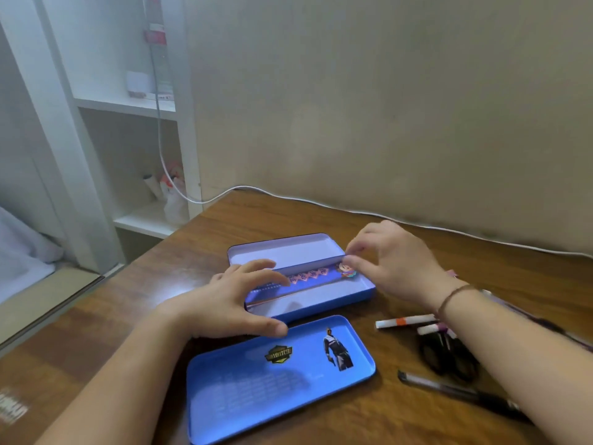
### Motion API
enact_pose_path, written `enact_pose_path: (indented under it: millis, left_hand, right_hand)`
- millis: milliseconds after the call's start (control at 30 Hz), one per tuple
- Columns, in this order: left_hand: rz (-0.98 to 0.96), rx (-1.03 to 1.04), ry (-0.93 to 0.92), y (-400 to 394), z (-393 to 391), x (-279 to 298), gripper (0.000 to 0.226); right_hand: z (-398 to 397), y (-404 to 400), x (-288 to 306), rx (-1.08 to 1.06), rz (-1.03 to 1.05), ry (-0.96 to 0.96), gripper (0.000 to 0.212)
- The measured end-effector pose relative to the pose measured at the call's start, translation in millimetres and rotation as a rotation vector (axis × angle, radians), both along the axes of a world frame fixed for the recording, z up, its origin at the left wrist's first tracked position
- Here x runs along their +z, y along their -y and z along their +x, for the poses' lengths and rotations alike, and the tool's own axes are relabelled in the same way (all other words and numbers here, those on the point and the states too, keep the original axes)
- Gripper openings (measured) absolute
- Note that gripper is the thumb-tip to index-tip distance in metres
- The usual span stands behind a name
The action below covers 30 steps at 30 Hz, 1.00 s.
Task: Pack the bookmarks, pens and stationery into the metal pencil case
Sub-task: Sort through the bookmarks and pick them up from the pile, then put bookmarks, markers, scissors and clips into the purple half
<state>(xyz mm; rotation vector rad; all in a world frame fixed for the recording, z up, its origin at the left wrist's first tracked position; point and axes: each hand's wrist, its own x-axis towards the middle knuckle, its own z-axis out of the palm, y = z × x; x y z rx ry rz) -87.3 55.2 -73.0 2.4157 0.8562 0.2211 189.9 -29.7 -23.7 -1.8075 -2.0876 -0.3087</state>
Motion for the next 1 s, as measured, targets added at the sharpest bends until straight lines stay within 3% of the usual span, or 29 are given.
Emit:
enact_pose_path:
  millis: [67, 233, 300, 400, 500, 633, 767, 867, 933, 1000]
  left_hand:
    - [0.012, -0.026, -0.07, 4, 1, -1, 0.084]
    - [0.13, -0.068, -0.075, 6, 7, -5, 0.052]
    - [0.159, -0.062, -0.09, 7, 9, -7, 0.05]
    - [0.191, -0.081, -0.105, 7, 12, -12, 0.044]
    - [0.198, -0.092, -0.094, 12, 14, -14, 0.043]
    - [0.179, -0.115, -0.095, 26, 24, -11, 0.043]
    - [0.156, -0.149, -0.121, 46, 43, -5, 0.031]
    - [0.167, -0.175, -0.143, 59, 54, -3, 0.012]
    - [0.165, -0.183, -0.145, 64, 58, -3, 0.011]
    - [0.146, -0.177, -0.152, 69, 61, -1, 0.012]
  right_hand:
    - [20, 38, 9, -0.041, 0.064, -0.191, 0.009]
    - [61, 141, 8, -0.192, -0.129, -0.24, 0.013]
    - [78, 167, 2, -0.312, -0.085, -0.28, 0.004]
    - [105, 191, -5, -0.494, 0.092, -0.401, 0.017]
    - [121, 202, -6, -0.564, 0.04, -0.445, 0.013]
    - [127, 212, -2, -0.51, -0.071, -0.416, 0.02]
    - [108, 207, -6, -0.283, -0.071, -0.335, 0.016]
    - [83, 192, -23, -0.08, -0.123, -0.085, 0.022]
    - [76, 180, -35, 0.018, -0.122, 0.1, 0.03]
    - [74, 174, -39, 0.065, -0.104, 0.153, 0.031]
